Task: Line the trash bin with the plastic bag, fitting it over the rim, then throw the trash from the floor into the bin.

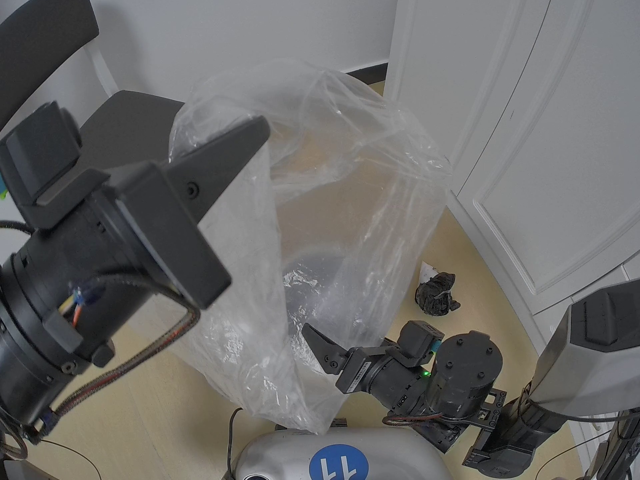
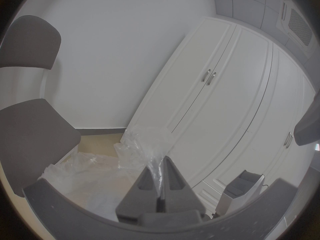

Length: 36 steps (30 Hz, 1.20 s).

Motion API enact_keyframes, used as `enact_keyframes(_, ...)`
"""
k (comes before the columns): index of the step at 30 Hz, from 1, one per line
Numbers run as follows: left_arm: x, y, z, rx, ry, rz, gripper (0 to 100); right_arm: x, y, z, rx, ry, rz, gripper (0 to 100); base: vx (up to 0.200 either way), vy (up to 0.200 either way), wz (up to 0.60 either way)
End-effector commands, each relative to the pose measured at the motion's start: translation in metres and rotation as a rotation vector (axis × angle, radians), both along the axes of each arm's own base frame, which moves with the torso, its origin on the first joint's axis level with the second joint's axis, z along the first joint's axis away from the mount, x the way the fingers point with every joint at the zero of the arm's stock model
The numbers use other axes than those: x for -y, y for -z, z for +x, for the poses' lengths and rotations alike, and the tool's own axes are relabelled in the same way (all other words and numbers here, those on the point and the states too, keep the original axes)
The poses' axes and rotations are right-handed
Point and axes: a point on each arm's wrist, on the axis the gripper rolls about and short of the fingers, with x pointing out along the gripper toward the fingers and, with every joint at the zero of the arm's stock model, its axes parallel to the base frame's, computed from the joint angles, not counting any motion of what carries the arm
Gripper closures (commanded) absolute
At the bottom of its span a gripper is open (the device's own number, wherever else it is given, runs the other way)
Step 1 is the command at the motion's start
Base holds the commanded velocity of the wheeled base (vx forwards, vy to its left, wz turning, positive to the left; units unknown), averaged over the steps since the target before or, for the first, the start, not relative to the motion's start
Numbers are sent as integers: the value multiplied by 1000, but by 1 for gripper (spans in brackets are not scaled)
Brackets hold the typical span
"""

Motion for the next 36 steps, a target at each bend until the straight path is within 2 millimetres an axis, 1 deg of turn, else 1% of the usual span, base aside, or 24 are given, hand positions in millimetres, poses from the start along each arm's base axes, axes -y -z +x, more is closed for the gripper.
enact_keyframes(1,1,1,-2,-1,11,1,100,1,-8,-1,22,2,29,0,0,0,0)
enact_keyframes(5,1,1,-2,-1,11,2,100,1,-5,-1,21,2,15,0,0,0,0)
enact_keyframes(9,1,2,-2,-4,11,8,100,4,-10,-1,46,12,2,0,0,0,0)
enact_keyframes(14,1,3,-2,-6,8,10,100,20,-24,-3,123,41,-68,0,0,0,0)
enact_keyframes(19,0,3,-2,-4,7,10,100,31,-30,-4,140,48,-82,0,0,0,0)
enact_keyframes(25,-1,2,-3,-3,10,8,100,29,-26,-3,131,45,-89,0,0,0,0)
enact_keyframes(29,-1,2,-3,-3,10,8,100,25,-18,-4,112,31,-106,0,0,0,0)
enact_keyframes(36,-1,3,-3,-4,11,8,100,25,-20,-5,116,30,-103,0,0,0,0)
